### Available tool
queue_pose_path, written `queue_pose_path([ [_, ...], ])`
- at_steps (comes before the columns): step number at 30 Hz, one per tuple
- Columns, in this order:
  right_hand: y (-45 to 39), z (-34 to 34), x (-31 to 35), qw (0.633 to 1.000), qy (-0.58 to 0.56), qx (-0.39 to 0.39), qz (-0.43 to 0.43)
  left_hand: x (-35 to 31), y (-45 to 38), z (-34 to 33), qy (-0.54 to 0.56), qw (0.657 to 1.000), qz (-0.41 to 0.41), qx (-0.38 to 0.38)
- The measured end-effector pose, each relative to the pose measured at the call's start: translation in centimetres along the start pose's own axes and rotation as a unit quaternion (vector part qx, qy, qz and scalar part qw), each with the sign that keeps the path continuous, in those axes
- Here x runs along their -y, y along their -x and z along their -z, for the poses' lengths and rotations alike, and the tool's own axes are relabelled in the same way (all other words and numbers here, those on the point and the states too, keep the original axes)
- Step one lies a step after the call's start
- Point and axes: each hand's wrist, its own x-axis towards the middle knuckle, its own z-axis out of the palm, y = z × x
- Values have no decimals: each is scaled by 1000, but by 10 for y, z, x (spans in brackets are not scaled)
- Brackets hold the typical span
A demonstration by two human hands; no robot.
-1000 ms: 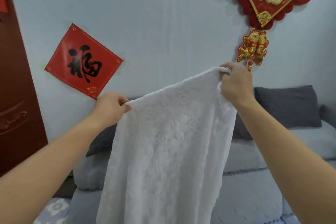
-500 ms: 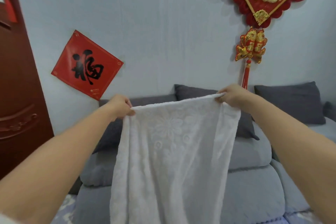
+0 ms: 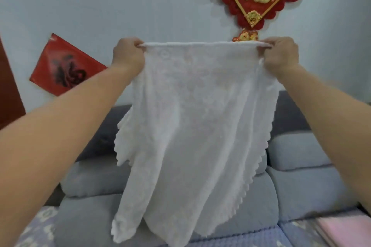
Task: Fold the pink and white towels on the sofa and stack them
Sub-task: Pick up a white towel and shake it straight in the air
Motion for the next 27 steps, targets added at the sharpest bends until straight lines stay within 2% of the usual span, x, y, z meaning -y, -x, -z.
queue_pose_path([
  [4, 11, 17, -28, 996, -24, -87, -21, -25, 54, -20, -48, 992, -104, -48],
  [5, 12, 22, -32, 994, -38, -94, -28, -33, 61, -21, -50, 991, -117, -38],
  [7, 15, 27, -46, 994, -61, -84, -45, -37, 76, -24, -79, 990, -108, 34],
  [10, 30, 21, -86, 989, -66, -60, -116, -23, 114, -41, -78, 986, -30, 142],
  [11, 38, 17, -103, 980, -99, -59, -165, -19, 133, -47, -49, 985, -7, 163],
  [13, 63, 7, -132, 934, -227, -56, -269, -9, 177, -60, 44, 974, 25, 219],
  [15, 104, 0, -151, 900, -287, -33, -325, 0, 225, -71, 117, 951, 53, 281],
  [17, 156, -3, -153, 915, -267, 54, -297, 13, 269, -86, 133, 931, 75, 333],
  [19, 211, -5, -148, 914, -267, 212, -219, 26, 307, -105, 107, 920, 71, 371],
  [20, 236, -7, -146, 887, -280, 319, -184, 30, 323, -113, 97, 914, 70, 387],
  [21, 260, -11, -145, 844, -286, 426, -155, 32, 338, -120, 96, 909, 73, 400],
  [22, 282, -16, -146, 801, -280, 513, -127, 32, 352, -125, 106, 902, 80, 410],
  [23, 302, -23, -148, 777, -263, 564, -93, 30, 364, -130, 119, 898, 88, 415],
  [25, 335, -37, -155, 791, -216, 570, -43, 26, 384, -137, 134, 902, 104, 398],
  [27, 352, -40, -164, 811, -203, 545, -58, 28, 401, -138, 131, 917, 130, 353],
])
